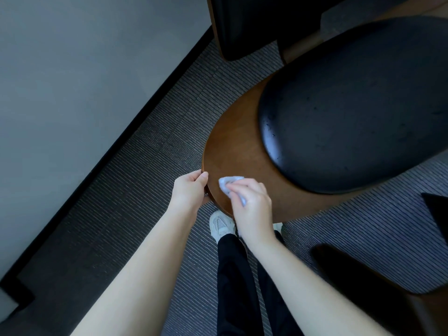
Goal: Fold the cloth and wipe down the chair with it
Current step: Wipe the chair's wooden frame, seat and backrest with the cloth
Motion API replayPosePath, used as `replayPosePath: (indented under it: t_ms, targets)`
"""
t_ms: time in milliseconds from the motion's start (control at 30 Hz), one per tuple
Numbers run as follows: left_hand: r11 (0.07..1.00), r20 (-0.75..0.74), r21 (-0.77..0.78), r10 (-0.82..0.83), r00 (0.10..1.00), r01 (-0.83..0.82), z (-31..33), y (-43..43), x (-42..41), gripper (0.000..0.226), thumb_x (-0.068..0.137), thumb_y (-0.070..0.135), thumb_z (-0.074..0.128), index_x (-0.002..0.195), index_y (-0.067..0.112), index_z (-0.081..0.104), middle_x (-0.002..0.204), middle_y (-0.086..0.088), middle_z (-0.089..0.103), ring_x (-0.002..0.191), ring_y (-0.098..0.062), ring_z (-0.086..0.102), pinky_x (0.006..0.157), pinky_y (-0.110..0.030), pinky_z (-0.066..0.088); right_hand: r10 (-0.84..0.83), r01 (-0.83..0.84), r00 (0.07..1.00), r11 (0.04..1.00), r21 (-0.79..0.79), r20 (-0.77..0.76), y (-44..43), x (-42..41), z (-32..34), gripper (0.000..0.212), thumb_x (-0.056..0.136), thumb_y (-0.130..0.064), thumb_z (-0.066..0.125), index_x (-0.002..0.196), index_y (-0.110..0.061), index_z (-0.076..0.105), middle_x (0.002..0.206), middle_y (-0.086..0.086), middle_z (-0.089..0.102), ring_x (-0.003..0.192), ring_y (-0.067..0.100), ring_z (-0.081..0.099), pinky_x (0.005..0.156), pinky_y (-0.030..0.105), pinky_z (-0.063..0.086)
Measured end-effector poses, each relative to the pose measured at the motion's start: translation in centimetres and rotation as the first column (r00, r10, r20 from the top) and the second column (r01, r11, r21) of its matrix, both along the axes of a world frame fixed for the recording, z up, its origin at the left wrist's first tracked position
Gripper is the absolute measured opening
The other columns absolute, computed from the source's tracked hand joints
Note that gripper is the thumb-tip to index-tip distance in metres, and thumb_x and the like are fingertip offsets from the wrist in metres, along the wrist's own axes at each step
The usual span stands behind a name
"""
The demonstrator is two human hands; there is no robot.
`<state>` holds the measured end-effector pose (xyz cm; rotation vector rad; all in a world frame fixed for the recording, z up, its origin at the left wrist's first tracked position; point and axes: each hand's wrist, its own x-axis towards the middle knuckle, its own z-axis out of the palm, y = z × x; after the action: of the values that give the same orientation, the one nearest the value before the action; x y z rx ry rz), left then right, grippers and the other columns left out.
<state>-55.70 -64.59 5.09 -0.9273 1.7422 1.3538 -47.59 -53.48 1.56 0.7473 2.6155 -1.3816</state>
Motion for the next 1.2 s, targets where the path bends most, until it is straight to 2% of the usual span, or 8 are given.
replayPosePath:
  t_ms: [200,367,567,700,833,1000,1100,1200]
  targets:
    - [1.0,-0.006,-0.01,-0.002,1.0,0.002,0.2,0.1,0.3,0.031,0.105,0.011,0.042,0.098,0.02,0.071,0.094,-0.004,0.077,0.088,-0.017,0.074,0.074,-0.03,0.059,-0.114,0.11,0.989,0.992,0.057,0.092,0.8,-2.5,-1.4,0.024,0.089,-0.004,0.058,0.095,-0.019,0.076,0.106,-0.004,0.067,0.093,0.023,0.053,0.086,0.04,0.043]
    - [1.0,0.01,-0.019,-0.022,1.0,0.022,-0.2,-0.2,0.0,0.032,0.105,0.013,0.043,0.094,0.023,0.071,0.091,-0.003,0.077,0.089,-0.018,0.074,0.08,-0.035,0.058,-0.052,0.045,0.989,0.998,0.05,0.139,-0.1,-8.1,-2.9,0.023,0.094,-0.012,0.056,0.107,-0.021,0.073,0.117,-0.008,0.062,0.11,0.019,0.051,0.093,0.029,0.032]
    - [1.0,0.043,-0.026,-0.014,0.999,0.016,0.0,-0.3,-0.4,0.027,0.104,0.011,0.046,0.098,0.016,0.073,0.094,-0.007,0.076,0.091,-0.021,0.073,0.08,-0.035,0.059,0.035,-0.034,0.998,0.999,0.025,-0.055,-0.4,0.1,-0.4,0.019,0.085,-0.008,0.063,0.095,-0.019,0.076,0.1,-0.009,0.067,0.09,0.018,0.055,0.078,0.034,0.043]
    - [0.999,0.05,-0.038,0.03,0.998,-0.028,0.2,0.0,0.0,0.027,0.103,0.013,0.048,0.088,0.019,0.071,0.093,-0.006,0.076,0.09,-0.021,0.073,0.074,-0.032,0.059,-0.138,0.138,0.99,0.99,0.037,0.0,0.2,0.4,-1.1,0.02,0.083,-0.011,0.061,0.093,-0.019,0.076,0.099,-0.009,0.068,0.091,0.018,0.056,0.081,0.044,0.045]
    - [0.999,0.027,-0.041,0.011,1.0,-0.01,0.2,0.1,0.3,0.025,0.103,0.013,0.046,0.095,0.016,0.07,0.098,-0.011,0.075,0.091,-0.024,0.073,0.085,-0.039,0.059,-0.01,0.011,0.999,1.0,0.021,-0.033,-1.8,1.6,0.2,0.02,0.083,-0.01,0.063,0.095,-0.022,0.075,0.1,-0.012,0.067,0.094,0.013,0.055,0.083,0.033,0.037]
    - [0.996,-0.031,-0.087,0.026,0.999,-0.028,0.6,1.1,1.9,0.033,0.103,0.015,0.047,0.084,0.028,0.07,0.091,0.001,0.076,0.091,-0.022,0.073,0.088,-0.041,0.058,-0.271,0.247,0.957,0.949,0.197,0.107,4.1,6.0,-1.6,0.02,0.083,-0.011,0.06,0.093,-0.02,0.076,0.103,-0.006,0.068,0.095,0.026,0.059,0.084,0.047,0.039]
    - [0.989,-0.089,-0.136,0.05,0.995,-0.061,0.6,1.7,2.8,0.044,0.102,0.019,0.047,0.068,0.034,0.069,0.093,-0.003,0.075,0.095,-0.029,0.071,0.092,-0.05,0.055,-0.162,0.145,0.981,0.978,0.149,0.109,3.4,6.1,-1.2,0.02,0.085,-0.013,0.059,0.094,-0.02,0.076,0.103,-0.01,0.067,0.096,0.016,0.055,0.086,0.038,0.035]
    - [0.983,-0.12,-0.153,0.078,0.99,-0.096,0.6,2.1,3.6,0.055,0.101,0.02,0.045,0.055,0.042,0.065,0.086,0.0,0.064,0.082,-0.02,0.06,0.095,-0.051,0.051,-0.125,0.105,0.985,0.981,0.165,0.116,4.8,7.3,-1.7,0.019,0.088,-0.011,0.062,0.098,-0.021,0.075,0.105,-0.01,0.066,0.098,0.013,0.052,0.088,0.035,0.032]
